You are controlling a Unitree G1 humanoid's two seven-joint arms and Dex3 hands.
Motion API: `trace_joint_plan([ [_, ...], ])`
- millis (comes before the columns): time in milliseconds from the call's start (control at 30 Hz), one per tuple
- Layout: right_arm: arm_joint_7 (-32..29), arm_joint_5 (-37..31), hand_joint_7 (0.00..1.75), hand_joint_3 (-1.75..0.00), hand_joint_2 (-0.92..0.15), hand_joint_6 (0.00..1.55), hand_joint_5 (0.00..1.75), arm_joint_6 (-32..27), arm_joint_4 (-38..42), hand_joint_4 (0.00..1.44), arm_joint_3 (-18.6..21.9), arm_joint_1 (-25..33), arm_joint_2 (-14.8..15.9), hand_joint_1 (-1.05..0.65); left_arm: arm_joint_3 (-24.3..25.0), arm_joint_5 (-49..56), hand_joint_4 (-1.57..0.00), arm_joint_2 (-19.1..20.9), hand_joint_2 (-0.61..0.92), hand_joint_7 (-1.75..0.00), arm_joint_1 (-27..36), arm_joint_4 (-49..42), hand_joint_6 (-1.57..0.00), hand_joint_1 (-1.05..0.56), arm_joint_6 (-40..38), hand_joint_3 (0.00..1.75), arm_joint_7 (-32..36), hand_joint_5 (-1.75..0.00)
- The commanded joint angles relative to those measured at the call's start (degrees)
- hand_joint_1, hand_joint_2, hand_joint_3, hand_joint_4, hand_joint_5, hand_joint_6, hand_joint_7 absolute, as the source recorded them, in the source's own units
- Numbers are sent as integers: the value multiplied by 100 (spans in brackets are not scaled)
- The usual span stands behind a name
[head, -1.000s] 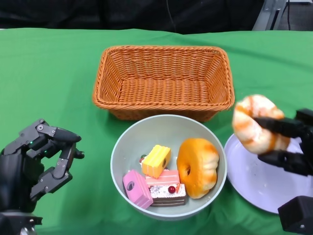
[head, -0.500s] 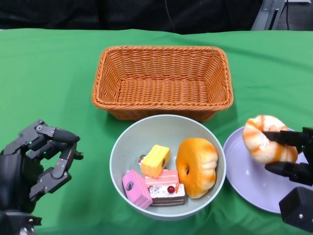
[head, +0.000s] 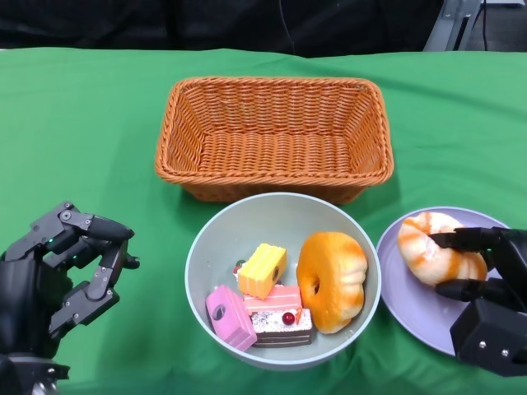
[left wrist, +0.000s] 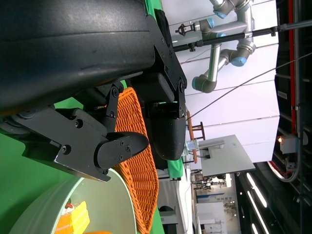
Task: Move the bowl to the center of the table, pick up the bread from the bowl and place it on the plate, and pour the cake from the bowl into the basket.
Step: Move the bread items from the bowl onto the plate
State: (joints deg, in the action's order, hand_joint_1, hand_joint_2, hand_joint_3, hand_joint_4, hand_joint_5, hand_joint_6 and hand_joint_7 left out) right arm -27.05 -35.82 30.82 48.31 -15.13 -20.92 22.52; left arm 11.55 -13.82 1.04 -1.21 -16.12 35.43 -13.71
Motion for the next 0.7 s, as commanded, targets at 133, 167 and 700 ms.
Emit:
trace_joint_plan([
  [133, -27, -57, 0, 0, -87, 121, 128, -159, 145, 80, -117, -136, 7, -13, 35, -9, -72, 65, 77, -106, 6, -15, -83, -5, 34, 71, 16, -150],
  [167, 13, -62, 0, 0, -87, 121, 130, -230, 149, 79, -141, -149, 4, -14, 32, -20, -72, 62, 77, -106, 9, -5, -83, -5, 23, 71, 12, -150],
  [700, 896, -285, 0, 0, -88, 64, 2, -1338, -1092, 64, -364, 250, 301, -30, 25, -13, -71, 89, 77, -107, 32, 4, -82, -5, 11, 72, -1, -150],
])
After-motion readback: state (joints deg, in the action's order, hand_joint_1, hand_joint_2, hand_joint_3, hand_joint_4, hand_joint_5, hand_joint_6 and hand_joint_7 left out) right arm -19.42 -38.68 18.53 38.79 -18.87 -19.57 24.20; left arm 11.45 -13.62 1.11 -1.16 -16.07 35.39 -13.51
